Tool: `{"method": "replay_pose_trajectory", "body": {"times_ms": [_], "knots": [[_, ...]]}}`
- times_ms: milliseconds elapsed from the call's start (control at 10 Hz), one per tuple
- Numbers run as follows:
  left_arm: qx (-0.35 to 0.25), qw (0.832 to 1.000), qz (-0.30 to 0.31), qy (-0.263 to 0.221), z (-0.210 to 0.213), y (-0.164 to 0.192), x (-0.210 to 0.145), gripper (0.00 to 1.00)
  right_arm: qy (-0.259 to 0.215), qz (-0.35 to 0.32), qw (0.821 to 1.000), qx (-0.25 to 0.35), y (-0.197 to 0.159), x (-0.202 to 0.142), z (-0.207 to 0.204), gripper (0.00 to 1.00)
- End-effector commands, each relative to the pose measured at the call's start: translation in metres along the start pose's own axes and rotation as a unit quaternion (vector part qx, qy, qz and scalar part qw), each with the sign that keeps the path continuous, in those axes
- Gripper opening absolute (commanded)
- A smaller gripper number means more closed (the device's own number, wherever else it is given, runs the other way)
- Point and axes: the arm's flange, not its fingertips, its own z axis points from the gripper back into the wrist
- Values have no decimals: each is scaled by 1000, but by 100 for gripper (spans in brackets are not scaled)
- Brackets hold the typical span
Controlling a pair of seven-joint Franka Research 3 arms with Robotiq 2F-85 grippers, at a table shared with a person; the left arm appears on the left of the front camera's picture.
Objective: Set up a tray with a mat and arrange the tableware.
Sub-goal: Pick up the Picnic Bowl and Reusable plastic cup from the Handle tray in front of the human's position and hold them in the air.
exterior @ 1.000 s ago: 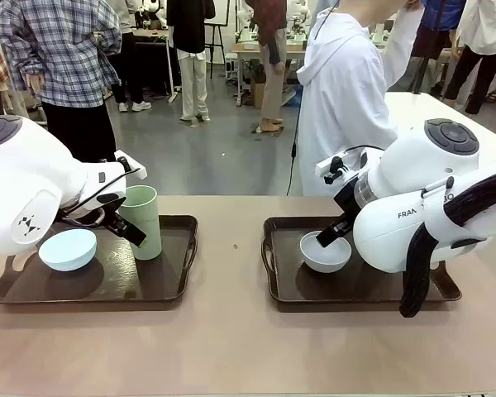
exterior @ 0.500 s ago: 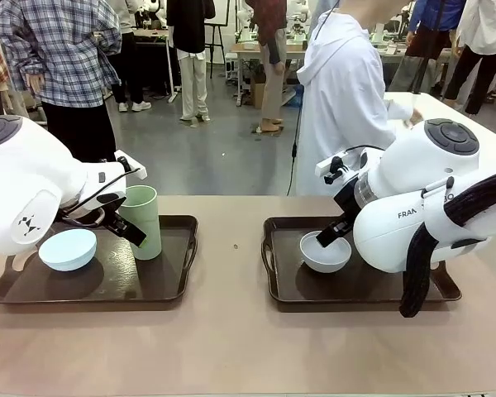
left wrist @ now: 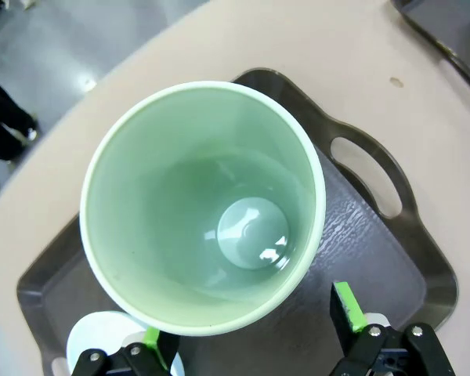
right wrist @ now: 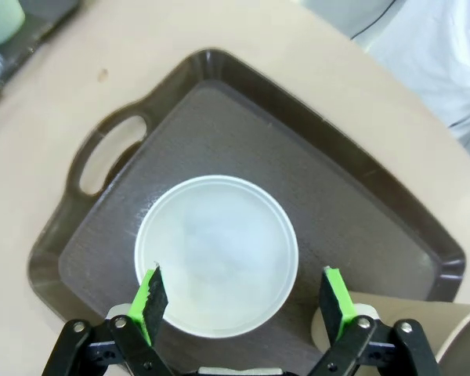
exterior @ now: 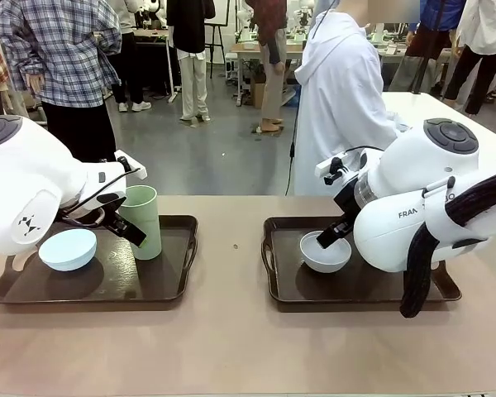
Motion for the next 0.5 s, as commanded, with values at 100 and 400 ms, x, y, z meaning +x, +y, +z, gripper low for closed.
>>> {"method": "replay_pose_trajectory", "body": {"times_ms": [100, 400], "knots": [[35, 998, 37, 39, 46, -20, 1, 100, 43, 17, 999, 17, 28, 6, 51, 100], [30, 993, 61, 98, 104, -46, -17, 100, 104, 7, 994, 10, 52, -27, 90, 100]]}}
